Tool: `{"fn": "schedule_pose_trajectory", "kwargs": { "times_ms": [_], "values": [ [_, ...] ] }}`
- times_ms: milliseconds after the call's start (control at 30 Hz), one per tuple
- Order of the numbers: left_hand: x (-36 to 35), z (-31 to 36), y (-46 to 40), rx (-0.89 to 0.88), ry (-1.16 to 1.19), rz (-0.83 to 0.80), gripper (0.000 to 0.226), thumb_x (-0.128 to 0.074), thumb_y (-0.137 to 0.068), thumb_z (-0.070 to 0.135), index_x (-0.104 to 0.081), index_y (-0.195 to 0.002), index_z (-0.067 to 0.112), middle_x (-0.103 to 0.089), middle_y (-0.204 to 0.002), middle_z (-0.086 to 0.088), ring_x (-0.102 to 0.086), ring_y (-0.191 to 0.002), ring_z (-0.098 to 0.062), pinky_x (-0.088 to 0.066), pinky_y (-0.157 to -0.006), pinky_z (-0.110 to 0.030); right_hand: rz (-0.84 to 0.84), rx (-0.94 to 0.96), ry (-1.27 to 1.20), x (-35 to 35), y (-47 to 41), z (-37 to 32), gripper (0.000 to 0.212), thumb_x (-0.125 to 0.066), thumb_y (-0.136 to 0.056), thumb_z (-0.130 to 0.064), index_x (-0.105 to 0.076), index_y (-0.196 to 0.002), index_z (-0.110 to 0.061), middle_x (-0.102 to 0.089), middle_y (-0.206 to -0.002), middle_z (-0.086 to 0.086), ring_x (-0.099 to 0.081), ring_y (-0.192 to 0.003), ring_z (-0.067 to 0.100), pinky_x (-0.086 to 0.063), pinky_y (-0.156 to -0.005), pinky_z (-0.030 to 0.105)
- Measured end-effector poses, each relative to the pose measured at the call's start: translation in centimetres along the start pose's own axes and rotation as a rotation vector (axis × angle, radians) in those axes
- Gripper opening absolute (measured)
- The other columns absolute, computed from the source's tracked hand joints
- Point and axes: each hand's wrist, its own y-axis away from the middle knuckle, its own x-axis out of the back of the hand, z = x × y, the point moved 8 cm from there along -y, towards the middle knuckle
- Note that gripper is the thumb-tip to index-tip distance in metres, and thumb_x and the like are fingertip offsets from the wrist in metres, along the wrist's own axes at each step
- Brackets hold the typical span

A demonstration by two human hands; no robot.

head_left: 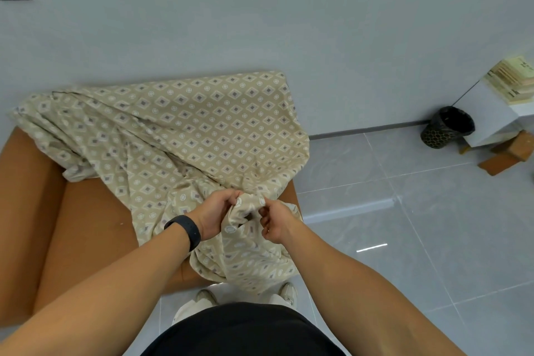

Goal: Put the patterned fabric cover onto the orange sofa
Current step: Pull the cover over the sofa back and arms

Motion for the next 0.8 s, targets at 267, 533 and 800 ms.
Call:
{"fn": "schedule_pose_trajectory", "kwargs": {
  "times_ms": [267, 533, 800],
  "values": [
    [2.4, 1.0, -0.3, -0.144, -0.229, 0.216, 0.01, -0.052, -0.066, 0.022, -0.048, -0.073, 0.016, -0.046, -0.07, -0.002, -0.045, -0.067, -0.019, -0.038, -0.062, -0.031, 0.328, 0.362, 0.136, 3.0, 1.5, -2.9, 0.047, -0.053, -0.099, -0.051, -0.062, -0.077, -0.01, -0.059, -0.077, 0.002, -0.054, -0.073, 0.02, -0.043, -0.069, 0.034],
    [-2.9, 4.0, -0.1, -0.655, -1.358, 0.253, 0.039, -0.066, -0.078, 0.04, -0.056, -0.115, 0.033, -0.052, -0.111, 0.012, -0.051, -0.1, -0.007, -0.046, -0.085, -0.024, 0.285, 0.911, 0.289, -0.1, 7.2, -6.7, 0.05, -0.059, -0.099, -0.037, -0.045, -0.056, -0.016, -0.039, -0.049, -0.009, -0.037, -0.051, 0.01, -0.036, -0.054, 0.03],
    [-2.3, 3.9, 0.0, -0.547, -0.993, 0.305, 0.037, -0.047, -0.105, 0.035, -0.055, -0.084, 0.005, -0.052, -0.066, -0.002, -0.047, -0.059, -0.015, -0.041, -0.061, -0.036, 0.102, 0.858, 0.455, 0.7, 5.3, -6.2, 0.016, -0.053, -0.097, -0.017, -0.067, -0.104, -0.021, -0.068, -0.101, -0.007, -0.064, -0.093, 0.007, -0.052, -0.083, 0.027]
  ]
}}
